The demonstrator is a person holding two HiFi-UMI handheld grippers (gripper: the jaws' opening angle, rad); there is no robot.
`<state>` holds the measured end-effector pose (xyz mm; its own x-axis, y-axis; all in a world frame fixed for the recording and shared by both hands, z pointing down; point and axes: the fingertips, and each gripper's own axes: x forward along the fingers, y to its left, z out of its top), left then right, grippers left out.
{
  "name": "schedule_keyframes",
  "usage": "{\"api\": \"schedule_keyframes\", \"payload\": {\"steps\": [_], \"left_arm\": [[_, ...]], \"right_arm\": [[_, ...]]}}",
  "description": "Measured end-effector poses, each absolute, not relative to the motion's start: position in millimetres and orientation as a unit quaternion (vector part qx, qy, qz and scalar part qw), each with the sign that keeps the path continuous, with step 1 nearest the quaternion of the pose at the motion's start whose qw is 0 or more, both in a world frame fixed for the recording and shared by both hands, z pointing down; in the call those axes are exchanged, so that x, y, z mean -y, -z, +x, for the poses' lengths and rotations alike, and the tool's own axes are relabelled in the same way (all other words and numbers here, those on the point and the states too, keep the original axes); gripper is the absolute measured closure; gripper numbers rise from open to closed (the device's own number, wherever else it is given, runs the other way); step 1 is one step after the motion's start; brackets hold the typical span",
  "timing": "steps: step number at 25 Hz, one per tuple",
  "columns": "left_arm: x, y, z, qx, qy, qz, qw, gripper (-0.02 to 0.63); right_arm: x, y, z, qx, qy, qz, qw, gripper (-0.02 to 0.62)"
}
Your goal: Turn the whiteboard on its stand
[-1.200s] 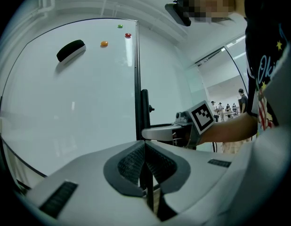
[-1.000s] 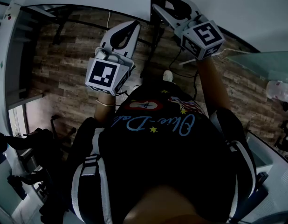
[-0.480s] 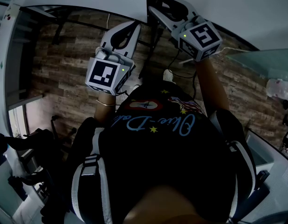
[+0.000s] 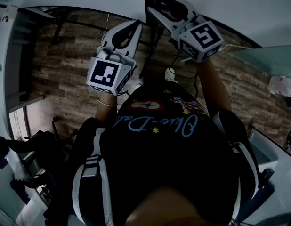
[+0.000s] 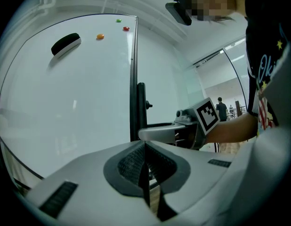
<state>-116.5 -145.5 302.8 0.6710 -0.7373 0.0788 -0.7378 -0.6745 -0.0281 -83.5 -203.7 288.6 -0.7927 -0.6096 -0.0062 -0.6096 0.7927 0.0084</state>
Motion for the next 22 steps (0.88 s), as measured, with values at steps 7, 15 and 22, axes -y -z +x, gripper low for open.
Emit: {"api": "schedule_keyframes", "payload": {"steps": [7, 15, 22], "left_arm": [[144.2, -302.6, -118.6, 0.397, -0.044, 0.917, 0.002, 0.604], [141.4, -304.6, -121.3, 0.396, -0.045, 0.917, 0.001, 0.604], [143.3, -304.3, -121.1, 0.395, -0.044, 0.918, 0.003, 0.604]], "right_arm": [[195.3, -288.0, -93.0, -0.949, -0.005, -0.316, 0.001, 0.415], [185.9, -290.8, -97.9, -0.95, -0.01, -0.312, 0.005, 0.415], [184.2, -288.7, -98.9, -0.949, -0.005, -0.315, 0.001, 0.416]]}}
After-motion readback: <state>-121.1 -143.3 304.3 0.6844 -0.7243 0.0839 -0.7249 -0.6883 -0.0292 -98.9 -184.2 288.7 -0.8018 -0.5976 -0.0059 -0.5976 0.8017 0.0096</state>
